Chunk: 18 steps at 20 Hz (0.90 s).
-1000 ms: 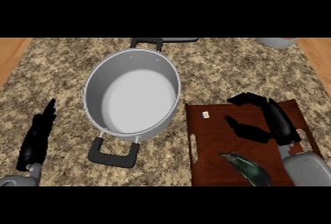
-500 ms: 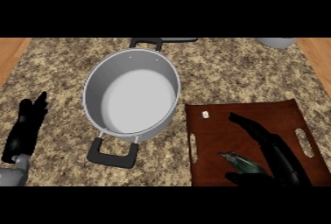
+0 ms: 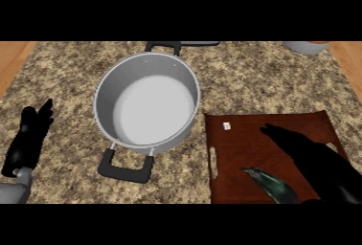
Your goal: Pick the eggplant from the tray and place it in the pot
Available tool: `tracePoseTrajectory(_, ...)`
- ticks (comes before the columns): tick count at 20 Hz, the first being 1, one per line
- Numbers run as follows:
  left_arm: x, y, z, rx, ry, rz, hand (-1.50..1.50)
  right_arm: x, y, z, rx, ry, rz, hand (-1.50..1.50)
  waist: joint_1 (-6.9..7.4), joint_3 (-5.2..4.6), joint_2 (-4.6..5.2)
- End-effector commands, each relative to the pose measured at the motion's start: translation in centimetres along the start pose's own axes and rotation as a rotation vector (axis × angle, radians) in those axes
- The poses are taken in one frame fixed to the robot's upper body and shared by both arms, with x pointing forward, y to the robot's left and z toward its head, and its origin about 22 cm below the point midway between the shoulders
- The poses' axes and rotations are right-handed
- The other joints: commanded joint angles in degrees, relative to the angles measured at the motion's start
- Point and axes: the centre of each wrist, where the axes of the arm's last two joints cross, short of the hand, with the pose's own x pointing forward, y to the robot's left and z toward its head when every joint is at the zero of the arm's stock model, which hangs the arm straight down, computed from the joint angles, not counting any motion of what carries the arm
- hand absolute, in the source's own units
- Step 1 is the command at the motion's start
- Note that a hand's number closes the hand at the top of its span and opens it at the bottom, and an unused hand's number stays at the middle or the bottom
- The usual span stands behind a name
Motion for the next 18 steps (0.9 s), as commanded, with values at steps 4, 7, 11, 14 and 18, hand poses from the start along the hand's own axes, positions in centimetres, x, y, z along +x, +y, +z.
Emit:
tracePoseTrajectory(4,-0.8,-0.8,0.1,-0.003,-0.003,-0.010,0.00,1.6,-0.9,-0.5,0.331,0.137,0.142,-1.50,0.48,0.08,0.27)
tracePoseTrajectory(7,-0.6,0.2,-1.2,-0.015,0.004,-0.009,0.00,3.8,-1.5,-0.9,0.381,0.141,0.167,-1.50,0.21,0.08,0.31)
tracePoseTrajectory(11,-0.8,0.0,0.0,0.003,-0.007,0.000,0.00,2.9,0.0,-0.9,0.403,0.217,0.172,-1.50,-0.16,0.19,0.05)
tracePoseTrajectory(14,0.3,0.1,-0.2,0.007,-0.007,0.004,0.00,3.3,-0.7,-2.6,0.378,0.247,0.163,-1.50,0.05,0.20,0.10)
tracePoseTrajectory(18,-0.5,0.8,-1.7,0.025,0.005,0.013,0.00,1.6,1.0,-2.1,0.400,0.266,0.146,-1.50,-0.59,0.21,0.15)
